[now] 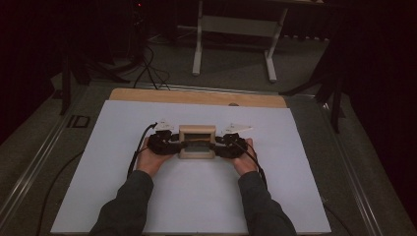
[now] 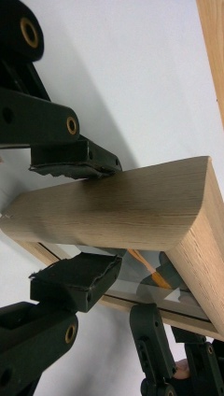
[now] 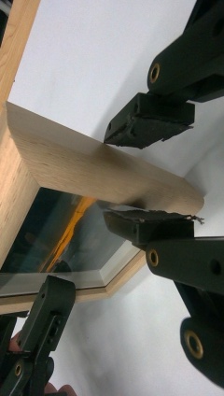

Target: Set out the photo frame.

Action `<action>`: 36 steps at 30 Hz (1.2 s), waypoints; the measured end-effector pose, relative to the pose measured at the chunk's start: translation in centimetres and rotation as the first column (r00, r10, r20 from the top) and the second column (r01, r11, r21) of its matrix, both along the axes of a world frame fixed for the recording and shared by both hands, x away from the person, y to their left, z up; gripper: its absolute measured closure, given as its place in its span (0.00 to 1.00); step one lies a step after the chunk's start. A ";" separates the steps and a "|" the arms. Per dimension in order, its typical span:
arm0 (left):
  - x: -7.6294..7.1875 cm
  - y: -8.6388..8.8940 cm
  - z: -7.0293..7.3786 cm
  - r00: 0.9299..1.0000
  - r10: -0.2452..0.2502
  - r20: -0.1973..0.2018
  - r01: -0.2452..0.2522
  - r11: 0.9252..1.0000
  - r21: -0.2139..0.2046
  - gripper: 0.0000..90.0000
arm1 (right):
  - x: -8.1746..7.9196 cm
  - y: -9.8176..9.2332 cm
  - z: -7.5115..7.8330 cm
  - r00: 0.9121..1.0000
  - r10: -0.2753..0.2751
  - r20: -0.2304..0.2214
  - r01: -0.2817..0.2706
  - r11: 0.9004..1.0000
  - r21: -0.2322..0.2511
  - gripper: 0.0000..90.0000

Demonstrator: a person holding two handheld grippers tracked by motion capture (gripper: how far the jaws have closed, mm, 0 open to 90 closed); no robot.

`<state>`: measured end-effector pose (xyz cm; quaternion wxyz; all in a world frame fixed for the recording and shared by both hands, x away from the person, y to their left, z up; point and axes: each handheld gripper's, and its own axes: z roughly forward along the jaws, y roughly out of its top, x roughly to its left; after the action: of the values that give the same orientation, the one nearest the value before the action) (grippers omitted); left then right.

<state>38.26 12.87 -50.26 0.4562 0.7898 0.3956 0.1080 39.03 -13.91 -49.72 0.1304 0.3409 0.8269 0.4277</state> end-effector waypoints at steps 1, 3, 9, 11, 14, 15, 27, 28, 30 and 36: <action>0.0 0.0 0.0 1.000 -0.003 -0.001 0.003 1.000 -0.002 0.56 | 0.0 0.0 0.0 1.000 0.000 -0.001 0.000 1.000 0.000 0.62; 0.1 0.1 0.0 1.000 -0.009 -0.005 0.009 1.000 -0.006 0.56 | -0.1 0.0 0.0 1.000 0.001 0.000 -0.001 1.000 -0.001 0.62; 0.3 0.1 0.0 1.000 -0.022 -0.009 0.022 1.000 -0.009 0.56 | -0.1 -0.1 0.1 1.000 0.011 0.002 -0.011 1.000 -0.012 0.62; 0.3 0.0 0.0 1.000 -0.019 -0.012 0.019 1.000 -0.011 0.56 | -0.1 -0.2 0.1 1.000 0.011 0.001 -0.011 1.000 -0.013 0.62; 0.3 0.1 0.0 1.000 -0.018 -0.016 0.018 1.000 -0.013 0.56 | 0.0 -0.2 0.1 1.000 0.011 0.002 -0.011 1.000 -0.012 0.62; 0.3 0.1 0.0 1.000 -0.016 -0.019 0.015 1.000 -0.014 0.55 | 0.0 -0.2 0.1 1.000 0.011 0.002 -0.011 1.000 -0.011 0.62; 0.1 0.6 0.3 0.999 0.009 -0.039 -0.009 1.000 0.008 0.46 | -0.2 -0.7 0.4 1.000 0.008 0.003 -0.008 1.000 -0.004 0.55; 0.0 0.7 0.4 0.999 0.006 -0.038 -0.006 1.000 0.006 0.46 | -0.2 -0.7 0.4 1.000 0.010 0.005 -0.010 1.000 -0.003 0.55; -0.2 0.9 0.7 0.999 0.004 -0.037 -0.004 1.000 0.009 0.45 | -0.3 -0.8 0.6 1.000 0.013 0.007 -0.013 1.000 -0.007 0.54; -0.8 2.0 1.6 1.000 0.012 -0.025 -0.012 1.000 0.015 0.45 | -0.6 -1.1 1.0 1.000 0.025 0.012 -0.025 1.000 -0.016 0.52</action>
<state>37.43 14.87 -48.68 0.4448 0.7920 0.4050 0.1038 38.43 -14.98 -48.76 0.1328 0.3268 0.8338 0.4247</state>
